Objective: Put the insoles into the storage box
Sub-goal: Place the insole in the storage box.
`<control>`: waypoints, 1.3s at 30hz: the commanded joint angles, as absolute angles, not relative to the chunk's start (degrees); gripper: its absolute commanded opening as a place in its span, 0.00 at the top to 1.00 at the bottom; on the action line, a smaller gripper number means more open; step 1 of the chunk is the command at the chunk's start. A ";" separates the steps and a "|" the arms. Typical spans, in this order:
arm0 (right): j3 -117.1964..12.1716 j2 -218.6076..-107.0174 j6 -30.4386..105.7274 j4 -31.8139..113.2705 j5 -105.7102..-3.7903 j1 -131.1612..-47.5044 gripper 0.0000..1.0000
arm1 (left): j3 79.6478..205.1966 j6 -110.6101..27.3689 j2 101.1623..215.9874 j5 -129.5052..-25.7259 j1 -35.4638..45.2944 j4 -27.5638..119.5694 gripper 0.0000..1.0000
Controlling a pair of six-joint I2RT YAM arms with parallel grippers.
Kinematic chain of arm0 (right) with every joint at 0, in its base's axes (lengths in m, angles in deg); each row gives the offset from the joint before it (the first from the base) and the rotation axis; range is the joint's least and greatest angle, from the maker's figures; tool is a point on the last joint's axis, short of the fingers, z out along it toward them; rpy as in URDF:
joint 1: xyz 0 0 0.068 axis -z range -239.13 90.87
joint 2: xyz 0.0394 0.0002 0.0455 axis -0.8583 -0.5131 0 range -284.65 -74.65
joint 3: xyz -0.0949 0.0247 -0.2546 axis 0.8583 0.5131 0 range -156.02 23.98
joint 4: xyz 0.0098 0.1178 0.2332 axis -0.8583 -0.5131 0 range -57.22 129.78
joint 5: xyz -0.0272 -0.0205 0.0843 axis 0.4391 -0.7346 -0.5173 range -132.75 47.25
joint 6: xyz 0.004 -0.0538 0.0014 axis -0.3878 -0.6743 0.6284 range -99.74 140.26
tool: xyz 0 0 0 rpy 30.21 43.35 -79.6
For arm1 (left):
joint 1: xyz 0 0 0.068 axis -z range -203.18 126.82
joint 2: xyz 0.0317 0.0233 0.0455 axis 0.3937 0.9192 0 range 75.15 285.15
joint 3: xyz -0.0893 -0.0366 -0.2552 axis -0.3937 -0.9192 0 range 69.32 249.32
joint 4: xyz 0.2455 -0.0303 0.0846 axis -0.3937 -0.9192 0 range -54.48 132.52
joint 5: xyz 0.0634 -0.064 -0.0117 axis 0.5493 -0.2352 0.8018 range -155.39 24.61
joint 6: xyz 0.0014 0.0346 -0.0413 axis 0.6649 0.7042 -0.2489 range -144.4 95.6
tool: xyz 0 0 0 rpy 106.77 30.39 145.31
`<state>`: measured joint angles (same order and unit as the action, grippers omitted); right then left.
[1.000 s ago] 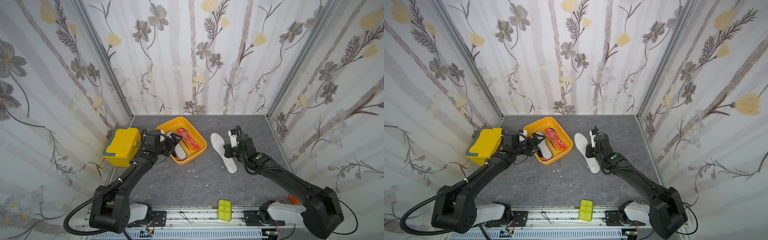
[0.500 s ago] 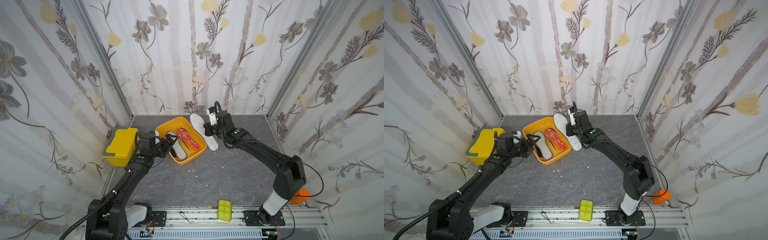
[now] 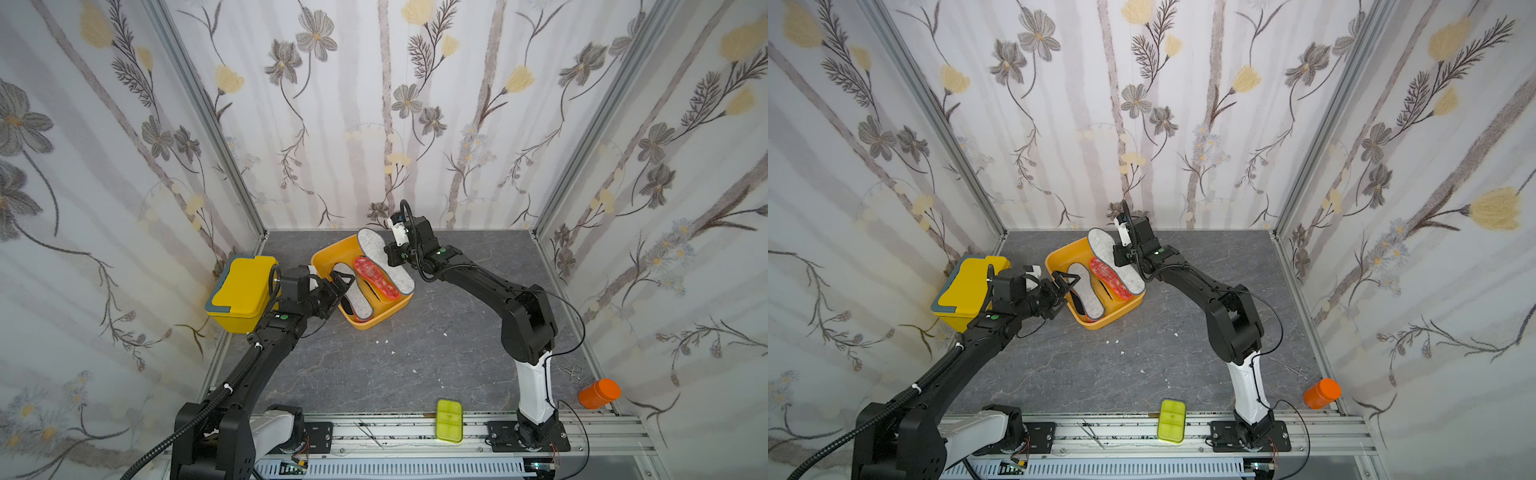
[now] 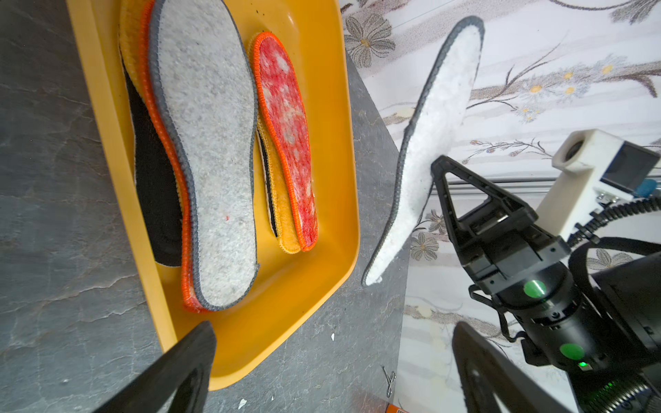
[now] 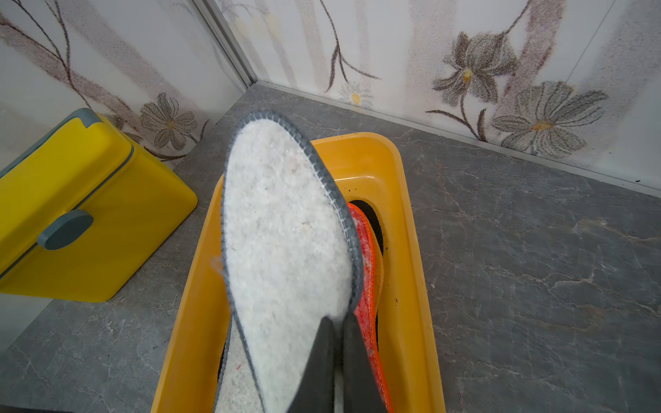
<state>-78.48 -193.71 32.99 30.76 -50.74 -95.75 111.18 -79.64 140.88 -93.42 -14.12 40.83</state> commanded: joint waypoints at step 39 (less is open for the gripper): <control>-81.24 -207.06 39.68 45.90 -55.56 -96.53 1.00 | 110.54 -78.65 141.06 -92.81 -14.49 41.03 0.00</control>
<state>-80.68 -206.57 38.85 43.31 -56.99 -96.56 110.66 -79.62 140.97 -93.40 -14.39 40.70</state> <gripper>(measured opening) 0.049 0.998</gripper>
